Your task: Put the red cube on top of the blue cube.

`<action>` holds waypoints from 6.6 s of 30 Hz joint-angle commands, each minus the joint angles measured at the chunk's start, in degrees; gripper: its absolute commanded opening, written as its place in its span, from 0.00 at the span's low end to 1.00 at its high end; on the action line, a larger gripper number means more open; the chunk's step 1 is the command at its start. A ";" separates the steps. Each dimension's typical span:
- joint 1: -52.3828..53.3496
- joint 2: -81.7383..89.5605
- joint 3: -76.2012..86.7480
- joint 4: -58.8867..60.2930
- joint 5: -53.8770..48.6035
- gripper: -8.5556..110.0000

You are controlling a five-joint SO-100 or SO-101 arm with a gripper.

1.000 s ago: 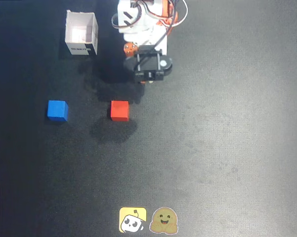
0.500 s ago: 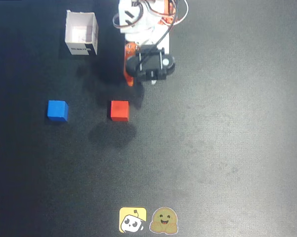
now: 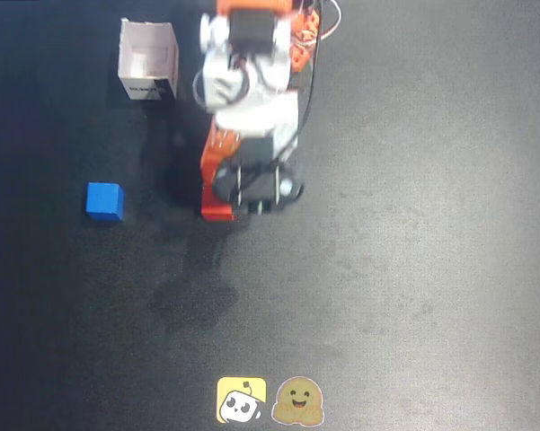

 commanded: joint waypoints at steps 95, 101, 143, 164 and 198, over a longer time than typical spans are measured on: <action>33.57 -32.70 -32.26 1.76 -15.21 0.14; 36.91 -37.27 -35.95 1.58 -17.84 0.14; 36.47 -45.18 -41.13 -0.70 -14.41 0.14; 36.04 -46.23 -39.99 -1.32 -12.57 0.17; 34.54 -29.36 -37.35 0.53 -15.47 0.27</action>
